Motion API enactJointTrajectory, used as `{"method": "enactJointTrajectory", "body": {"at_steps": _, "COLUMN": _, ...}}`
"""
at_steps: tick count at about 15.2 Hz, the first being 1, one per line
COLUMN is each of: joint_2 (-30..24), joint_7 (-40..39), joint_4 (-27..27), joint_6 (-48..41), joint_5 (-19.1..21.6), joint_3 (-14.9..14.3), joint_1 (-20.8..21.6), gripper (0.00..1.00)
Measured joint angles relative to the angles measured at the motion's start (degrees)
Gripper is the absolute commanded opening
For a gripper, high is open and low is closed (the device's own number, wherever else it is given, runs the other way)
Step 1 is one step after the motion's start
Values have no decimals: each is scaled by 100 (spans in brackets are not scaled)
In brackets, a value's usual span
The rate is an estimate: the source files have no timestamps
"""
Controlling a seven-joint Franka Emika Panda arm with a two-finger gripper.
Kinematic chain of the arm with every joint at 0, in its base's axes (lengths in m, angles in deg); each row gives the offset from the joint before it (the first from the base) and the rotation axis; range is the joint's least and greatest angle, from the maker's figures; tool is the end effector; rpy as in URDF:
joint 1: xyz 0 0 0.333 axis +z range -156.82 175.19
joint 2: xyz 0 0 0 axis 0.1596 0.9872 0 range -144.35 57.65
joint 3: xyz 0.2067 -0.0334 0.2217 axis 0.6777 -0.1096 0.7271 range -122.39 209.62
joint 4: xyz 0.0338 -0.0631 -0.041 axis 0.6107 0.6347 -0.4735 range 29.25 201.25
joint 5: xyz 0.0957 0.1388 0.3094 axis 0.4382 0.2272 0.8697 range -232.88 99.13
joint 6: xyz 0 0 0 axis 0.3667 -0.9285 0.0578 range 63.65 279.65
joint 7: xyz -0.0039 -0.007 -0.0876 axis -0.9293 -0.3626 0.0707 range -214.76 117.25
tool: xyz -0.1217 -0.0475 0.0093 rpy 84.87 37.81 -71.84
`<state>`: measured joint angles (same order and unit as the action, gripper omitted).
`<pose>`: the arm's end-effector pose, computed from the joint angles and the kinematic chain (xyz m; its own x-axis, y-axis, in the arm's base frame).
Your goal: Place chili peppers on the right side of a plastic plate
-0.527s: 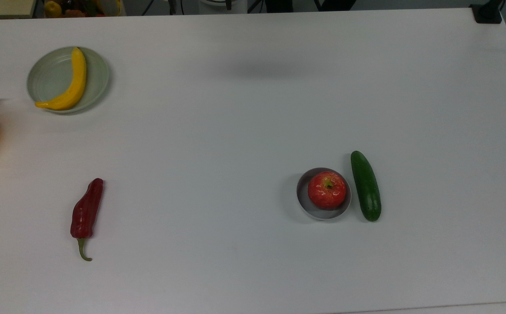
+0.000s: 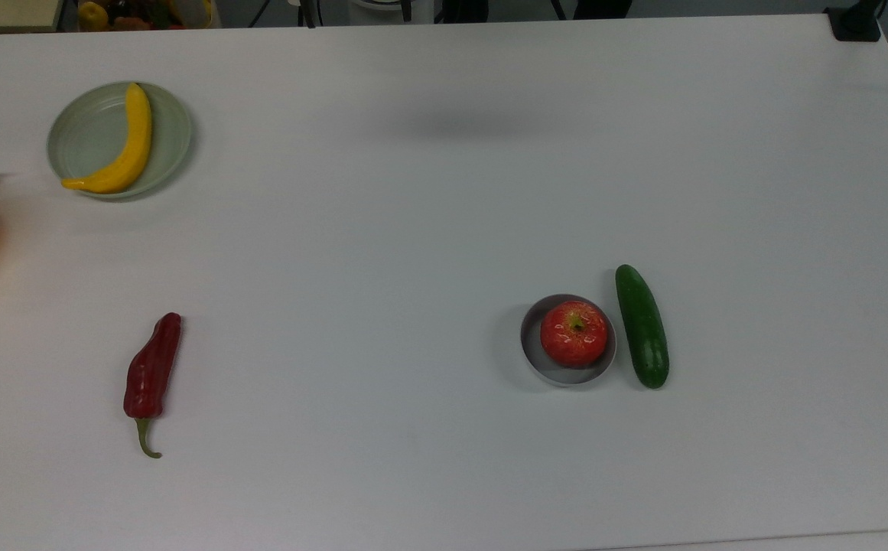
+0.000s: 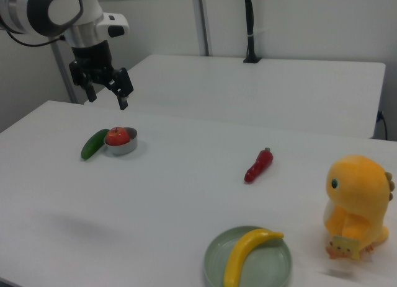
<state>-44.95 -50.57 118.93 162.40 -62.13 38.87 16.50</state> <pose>0.5189 0.0325 0.5889 0.9928 0.0649 0.1007 0.0733 -0.9939 -0.0820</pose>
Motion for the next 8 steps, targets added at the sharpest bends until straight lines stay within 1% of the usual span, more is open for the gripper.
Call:
{"method": "enactJointTrajectory", "body": {"at_steps": 4, "joint_2": 66, "joint_7": -15, "joint_4": 1, "joint_6": 129, "joint_5": -1, "joint_3": 1, "joint_1": 0, "gripper": 100}}
{"method": "enactJointTrajectory", "body": {"at_steps": 6, "joint_2": 208, "joint_7": -33, "joint_4": 7, "joint_6": 606, "joint_5": -3, "joint_3": -4, "joint_1": -6, "gripper": 100}}
{"method": "enactJointTrajectory", "body": {"at_steps": 8, "joint_2": 461, "joint_7": -33, "joint_4": -11, "joint_6": 1226, "joint_5": -8, "joint_3": -19, "joint_1": -113, "gripper": 100}}
